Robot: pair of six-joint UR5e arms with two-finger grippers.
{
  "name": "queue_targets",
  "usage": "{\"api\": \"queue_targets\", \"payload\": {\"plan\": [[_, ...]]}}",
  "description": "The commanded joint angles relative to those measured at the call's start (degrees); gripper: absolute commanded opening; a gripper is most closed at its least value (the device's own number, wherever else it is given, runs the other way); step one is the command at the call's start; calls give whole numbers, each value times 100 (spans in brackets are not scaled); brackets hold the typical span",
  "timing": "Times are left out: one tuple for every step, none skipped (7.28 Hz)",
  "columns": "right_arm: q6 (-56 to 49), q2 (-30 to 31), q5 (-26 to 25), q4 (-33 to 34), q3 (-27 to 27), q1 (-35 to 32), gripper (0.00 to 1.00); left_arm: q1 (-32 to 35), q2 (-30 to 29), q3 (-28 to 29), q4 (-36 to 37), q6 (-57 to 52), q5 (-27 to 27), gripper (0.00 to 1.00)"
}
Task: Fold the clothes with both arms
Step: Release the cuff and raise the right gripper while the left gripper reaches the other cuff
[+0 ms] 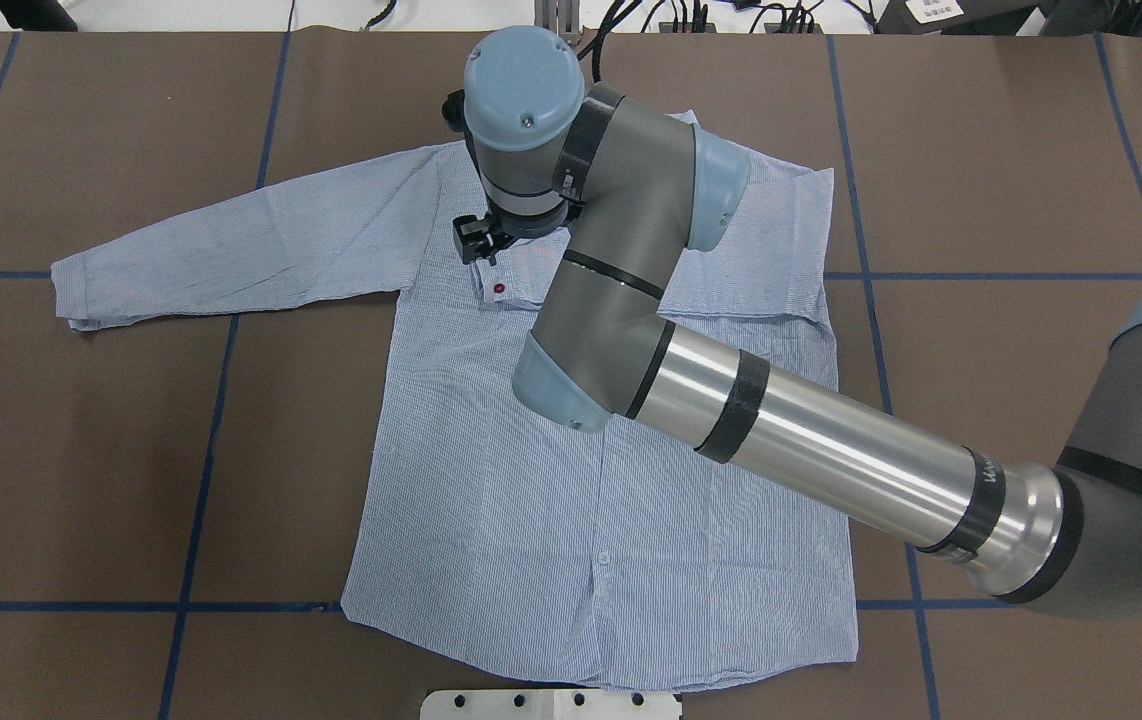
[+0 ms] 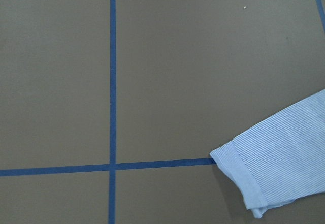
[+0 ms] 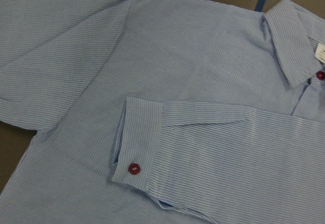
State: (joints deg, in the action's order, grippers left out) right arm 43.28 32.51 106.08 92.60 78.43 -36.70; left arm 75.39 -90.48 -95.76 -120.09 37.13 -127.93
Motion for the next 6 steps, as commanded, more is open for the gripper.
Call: {"api": "queue_targets", "payload": {"plan": [[-74,796,499,1030,1213,-520,100,-1091,4,22,-750,2139,731,100],[-100,1366,579,1076,1732,-766,100,-1566,-5,22,-892,2949,1248,100],[-327,1876,754,1094,2129,-1038,100,-2023,-39,92,-911,3575,1784,100],[-721,2082,1382,1155,2141,-1450,100,-2219,-109,284,-911,3686,2103,100],[-1099,2153,1728,1321,2141,-1706,100,-2247,-223,608,-1138,3687,2167,99],[-1111,2145,1723,1349,2124,-1709,100,-2247,-346,985,-1375,3652,2185,97]]}}
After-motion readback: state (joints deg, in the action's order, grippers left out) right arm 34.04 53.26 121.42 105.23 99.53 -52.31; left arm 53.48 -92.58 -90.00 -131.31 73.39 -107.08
